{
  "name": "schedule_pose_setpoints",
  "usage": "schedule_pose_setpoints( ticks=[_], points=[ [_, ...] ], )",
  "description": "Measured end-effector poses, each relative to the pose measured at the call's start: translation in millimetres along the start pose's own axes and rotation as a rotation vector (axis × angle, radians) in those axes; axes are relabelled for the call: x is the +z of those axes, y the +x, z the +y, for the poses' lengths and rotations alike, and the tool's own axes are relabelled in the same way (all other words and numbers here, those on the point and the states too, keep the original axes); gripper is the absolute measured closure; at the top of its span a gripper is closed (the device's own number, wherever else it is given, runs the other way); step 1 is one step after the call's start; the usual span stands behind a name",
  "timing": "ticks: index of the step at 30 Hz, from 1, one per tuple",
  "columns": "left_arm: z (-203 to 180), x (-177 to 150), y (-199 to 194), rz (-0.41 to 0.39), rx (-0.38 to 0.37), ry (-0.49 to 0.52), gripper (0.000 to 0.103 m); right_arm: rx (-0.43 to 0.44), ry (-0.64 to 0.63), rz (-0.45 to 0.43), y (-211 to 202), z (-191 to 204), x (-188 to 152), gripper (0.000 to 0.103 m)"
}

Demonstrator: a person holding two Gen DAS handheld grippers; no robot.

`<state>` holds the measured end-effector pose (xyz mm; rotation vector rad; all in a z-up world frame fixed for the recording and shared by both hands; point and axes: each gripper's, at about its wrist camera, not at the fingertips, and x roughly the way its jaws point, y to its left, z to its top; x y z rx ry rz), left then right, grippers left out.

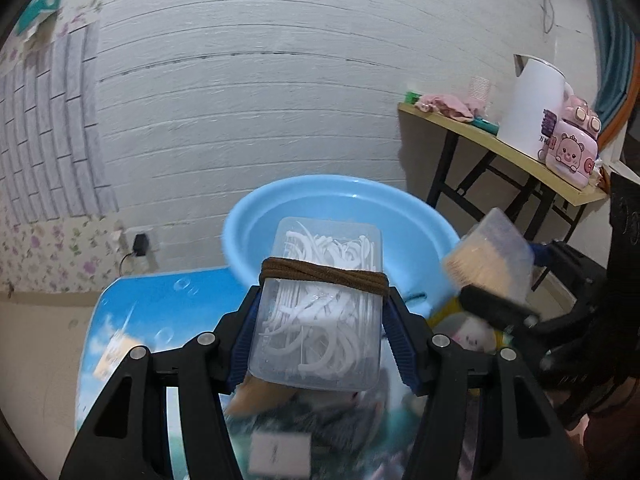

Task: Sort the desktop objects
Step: 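Carry the floss box and toothpick box into the basin and release both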

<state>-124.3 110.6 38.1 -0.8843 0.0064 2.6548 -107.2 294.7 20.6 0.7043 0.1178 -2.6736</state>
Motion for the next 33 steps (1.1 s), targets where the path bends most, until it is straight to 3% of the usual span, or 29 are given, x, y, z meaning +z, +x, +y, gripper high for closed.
schedule_pose_setpoints(
  ticks=[6, 8, 10, 16, 33],
  points=[
    [-14, 17, 36, 0.028, 0.011, 0.057, 0.04, 0.022, 0.002, 0.02, 23, -8, 4, 0.01],
    [-9, 20, 42, 0.033, 0.026, 0.045, 0.025, 0.038, 0.012, 0.021, 28, -13, 4, 0.01],
    [-3, 20, 43, 0.038, 0.016, 0.019, 0.021, 0.034, 0.018, 0.03, 32, -16, 4, 0.01],
    [5, 12, 39, 0.042, 0.021, -0.003, 0.017, 0.008, 0.008, 0.057, 36, -12, -3, 0.01],
    [33, -35, 2, 0.079, 0.07, -0.066, 0.016, -0.022, -0.023, 0.082, 18, 6, -8, 0.008]
  ],
)
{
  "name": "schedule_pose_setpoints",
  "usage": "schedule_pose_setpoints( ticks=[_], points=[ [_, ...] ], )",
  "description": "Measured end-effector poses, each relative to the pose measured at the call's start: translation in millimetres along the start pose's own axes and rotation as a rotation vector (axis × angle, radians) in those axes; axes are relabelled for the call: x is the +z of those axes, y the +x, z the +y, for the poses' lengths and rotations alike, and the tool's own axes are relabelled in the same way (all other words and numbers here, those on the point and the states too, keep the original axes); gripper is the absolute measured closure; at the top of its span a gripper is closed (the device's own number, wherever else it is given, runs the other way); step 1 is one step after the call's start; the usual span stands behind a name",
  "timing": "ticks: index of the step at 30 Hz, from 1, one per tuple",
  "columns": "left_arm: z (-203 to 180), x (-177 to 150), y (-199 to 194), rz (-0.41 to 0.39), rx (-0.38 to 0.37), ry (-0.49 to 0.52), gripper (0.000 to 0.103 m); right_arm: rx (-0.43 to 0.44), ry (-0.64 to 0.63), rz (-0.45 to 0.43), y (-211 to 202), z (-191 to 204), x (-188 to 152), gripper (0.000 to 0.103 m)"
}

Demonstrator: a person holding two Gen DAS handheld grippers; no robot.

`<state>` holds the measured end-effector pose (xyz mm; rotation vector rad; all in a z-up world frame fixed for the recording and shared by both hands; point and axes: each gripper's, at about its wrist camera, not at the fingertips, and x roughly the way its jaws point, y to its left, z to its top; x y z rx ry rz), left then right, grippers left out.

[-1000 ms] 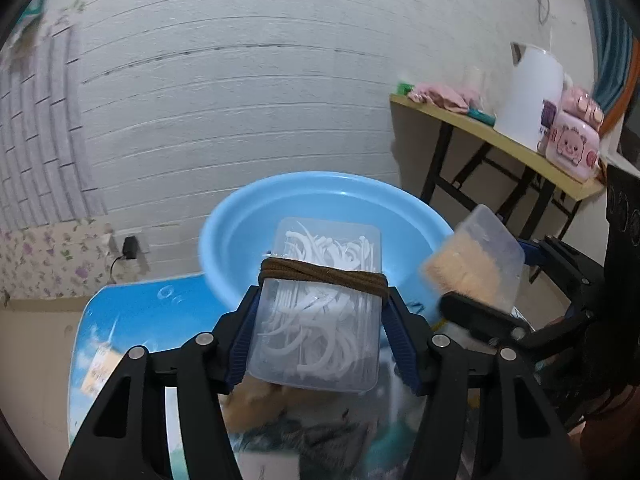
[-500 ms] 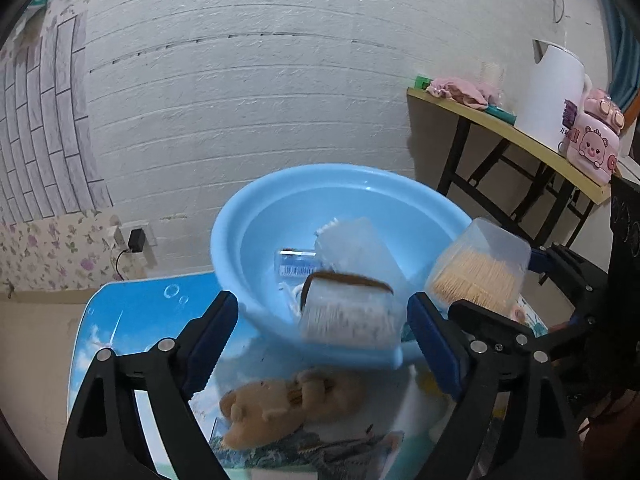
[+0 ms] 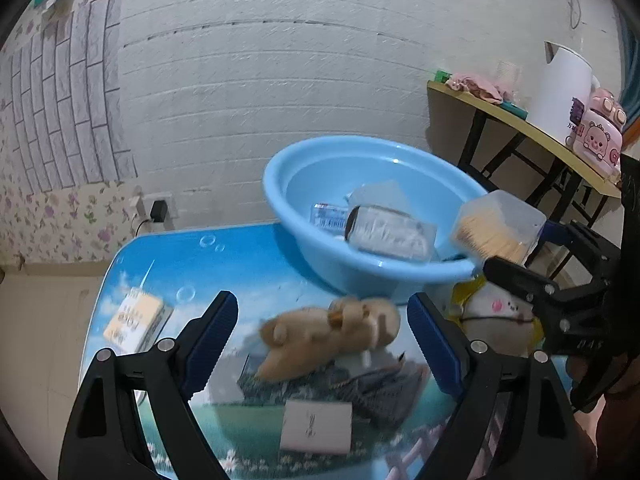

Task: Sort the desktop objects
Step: 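Carry the floss box and toothpick box into the basin and release both, then move both tools back over the table toward the round container and plush doll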

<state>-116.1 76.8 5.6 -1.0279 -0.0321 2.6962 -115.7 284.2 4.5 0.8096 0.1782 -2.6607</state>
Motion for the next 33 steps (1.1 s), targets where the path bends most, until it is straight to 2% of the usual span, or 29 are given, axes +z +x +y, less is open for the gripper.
schedule_pose_setpoints(
  ticks=[7, 10, 14, 26, 27, 29, 33],
  points=[
    [4, -6, -9, -0.009, 0.005, -0.017, 0.016, -0.007, 0.035, 0.004, 11, -7, 4, 0.008],
    [5, -6, -10, -0.013, 0.01, -0.018, 0.016, 0.025, 0.05, 0.004, 17, -9, 9, 0.008],
    [4, -7, -8, -0.011, 0.02, -0.011, 0.016, 0.005, 0.05, -0.007, 18, -10, 14, 0.008],
    [17, -30, 0, 0.047, 0.038, -0.03, 0.016, -0.005, 0.066, 0.036, 4, -10, -10, 0.008],
    [18, -32, 0, 0.054, 0.041, -0.029, 0.016, -0.007, 0.066, 0.04, 3, -10, -11, 0.008],
    [21, -37, -2, 0.061, 0.045, -0.027, 0.005, -0.011, 0.064, 0.049, 1, -9, -15, 0.008],
    [28, -48, -8, 0.062, 0.068, -0.02, 0.0, -0.011, 0.081, 0.067, -5, -8, -24, 0.008]
  ],
)
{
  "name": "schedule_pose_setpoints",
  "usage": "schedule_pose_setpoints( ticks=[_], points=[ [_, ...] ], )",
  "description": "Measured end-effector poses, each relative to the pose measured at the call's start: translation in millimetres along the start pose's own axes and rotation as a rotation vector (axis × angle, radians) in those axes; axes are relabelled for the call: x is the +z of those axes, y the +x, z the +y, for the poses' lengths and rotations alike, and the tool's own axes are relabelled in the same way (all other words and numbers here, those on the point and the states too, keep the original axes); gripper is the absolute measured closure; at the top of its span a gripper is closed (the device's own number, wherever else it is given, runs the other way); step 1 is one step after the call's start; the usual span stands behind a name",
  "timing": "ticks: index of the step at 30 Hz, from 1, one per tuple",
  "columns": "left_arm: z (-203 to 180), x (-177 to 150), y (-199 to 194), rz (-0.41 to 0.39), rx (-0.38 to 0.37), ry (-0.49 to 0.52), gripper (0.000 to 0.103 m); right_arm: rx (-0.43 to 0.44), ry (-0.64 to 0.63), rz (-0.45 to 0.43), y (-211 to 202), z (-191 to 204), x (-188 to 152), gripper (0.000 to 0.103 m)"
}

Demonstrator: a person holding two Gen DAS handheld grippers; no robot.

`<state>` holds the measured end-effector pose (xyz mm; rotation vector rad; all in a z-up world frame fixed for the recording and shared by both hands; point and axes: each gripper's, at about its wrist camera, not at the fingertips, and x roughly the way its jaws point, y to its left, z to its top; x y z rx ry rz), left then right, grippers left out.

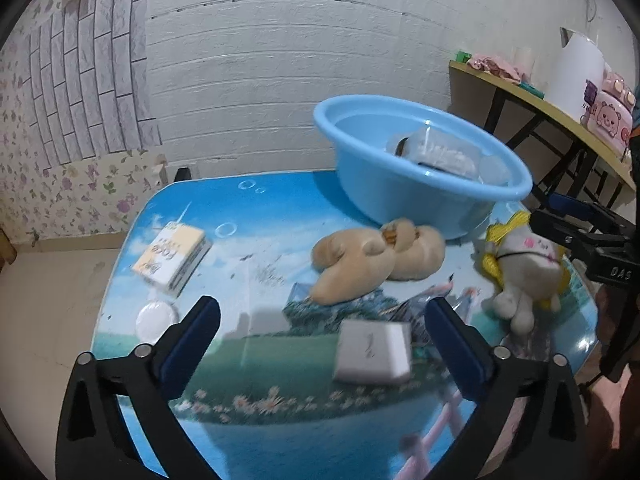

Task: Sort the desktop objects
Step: 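Move both tools back over the table toward the round container and plush doll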

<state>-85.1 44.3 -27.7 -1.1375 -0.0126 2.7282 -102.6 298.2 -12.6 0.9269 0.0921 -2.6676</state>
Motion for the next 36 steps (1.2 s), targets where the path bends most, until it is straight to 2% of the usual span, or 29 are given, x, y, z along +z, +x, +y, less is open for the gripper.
schedule_pose_setpoints(
  ticks=[10, 19, 22, 28, 32, 36],
  points=[
    [25, -19, -9, 0.018, 0.062, -0.023, 0.0, -0.014, 0.024, 0.02, -15, 9, -18, 0.008],
    [43, -37, -12, 0.048, 0.052, -0.044, 0.0, -0.001, 0.031, 0.054, -22, 24, -31, 0.008],
    [46, -41, -16, 0.041, 0.035, -0.042, 0.0, -0.008, 0.051, 0.059, -25, 24, -35, 0.008],
    [50, -43, -18, 0.037, 0.048, -0.041, 0.0, 0.011, 0.076, 0.061, -29, 27, -40, 0.008],
    [58, -44, -16, 0.051, 0.045, -0.068, 0.0, 0.02, 0.056, 0.058, -30, 32, -40, 0.014],
    [66, -45, -12, 0.07, 0.055, -0.087, 0.0, 0.04, 0.051, 0.057, -31, 37, -40, 0.014]
  ],
)
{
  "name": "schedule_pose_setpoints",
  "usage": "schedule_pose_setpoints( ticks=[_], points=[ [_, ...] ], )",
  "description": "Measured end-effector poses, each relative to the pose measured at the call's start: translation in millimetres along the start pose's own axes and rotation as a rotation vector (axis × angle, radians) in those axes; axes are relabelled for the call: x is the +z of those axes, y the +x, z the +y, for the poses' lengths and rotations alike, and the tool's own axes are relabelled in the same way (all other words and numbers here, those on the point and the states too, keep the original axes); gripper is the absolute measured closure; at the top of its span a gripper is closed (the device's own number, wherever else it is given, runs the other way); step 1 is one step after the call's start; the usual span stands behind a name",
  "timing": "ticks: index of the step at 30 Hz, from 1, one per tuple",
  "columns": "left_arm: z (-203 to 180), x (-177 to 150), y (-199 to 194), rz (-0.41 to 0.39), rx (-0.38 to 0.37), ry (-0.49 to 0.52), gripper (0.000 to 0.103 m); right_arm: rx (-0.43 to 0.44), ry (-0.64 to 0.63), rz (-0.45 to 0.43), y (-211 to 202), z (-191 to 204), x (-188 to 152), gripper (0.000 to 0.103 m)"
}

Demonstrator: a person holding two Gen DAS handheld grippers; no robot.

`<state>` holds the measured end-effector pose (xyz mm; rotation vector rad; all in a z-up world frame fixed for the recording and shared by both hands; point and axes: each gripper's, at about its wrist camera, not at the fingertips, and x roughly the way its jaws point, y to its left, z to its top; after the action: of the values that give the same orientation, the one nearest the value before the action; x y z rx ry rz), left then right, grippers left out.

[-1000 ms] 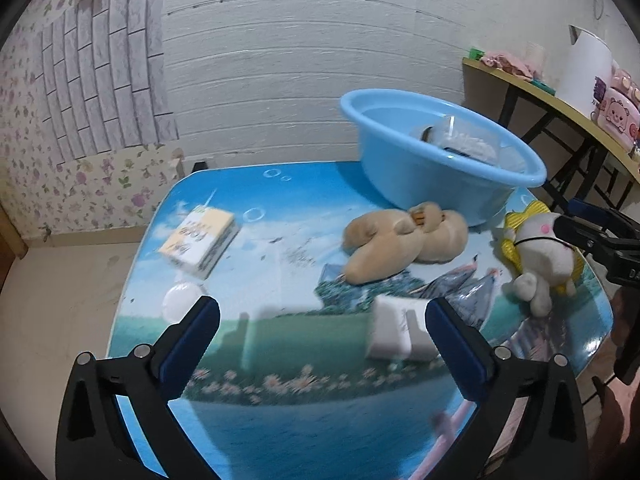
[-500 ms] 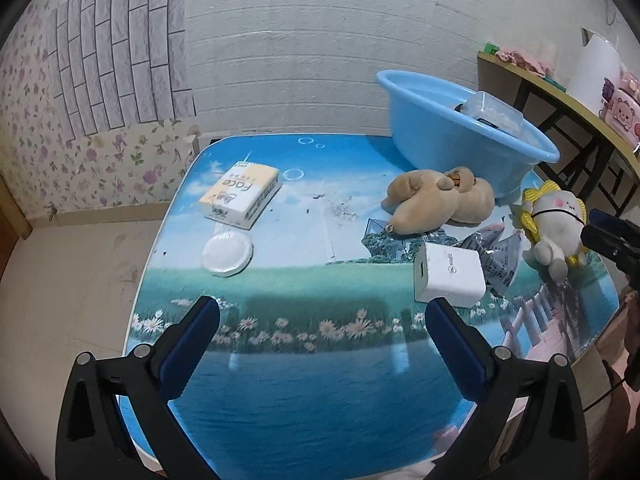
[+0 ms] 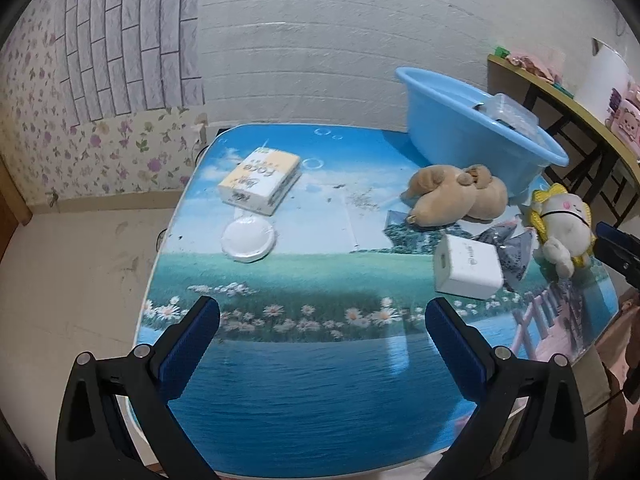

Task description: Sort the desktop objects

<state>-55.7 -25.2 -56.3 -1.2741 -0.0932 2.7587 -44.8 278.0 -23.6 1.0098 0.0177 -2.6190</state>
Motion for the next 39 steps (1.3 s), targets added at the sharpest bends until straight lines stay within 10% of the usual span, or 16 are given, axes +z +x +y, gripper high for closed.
schedule_pose_setpoints(
  ticks=[35, 39],
  points=[
    [27, 30, 53, 0.062, 0.073, 0.014, 0.0, -0.193, 0.105, 0.086, 46, -29, 3, 0.0],
    [27, 31, 50, 0.046, 0.077, 0.029, 0.018, -0.21, 0.092, 0.098, 52, -31, 3, 0.0]
  ],
)
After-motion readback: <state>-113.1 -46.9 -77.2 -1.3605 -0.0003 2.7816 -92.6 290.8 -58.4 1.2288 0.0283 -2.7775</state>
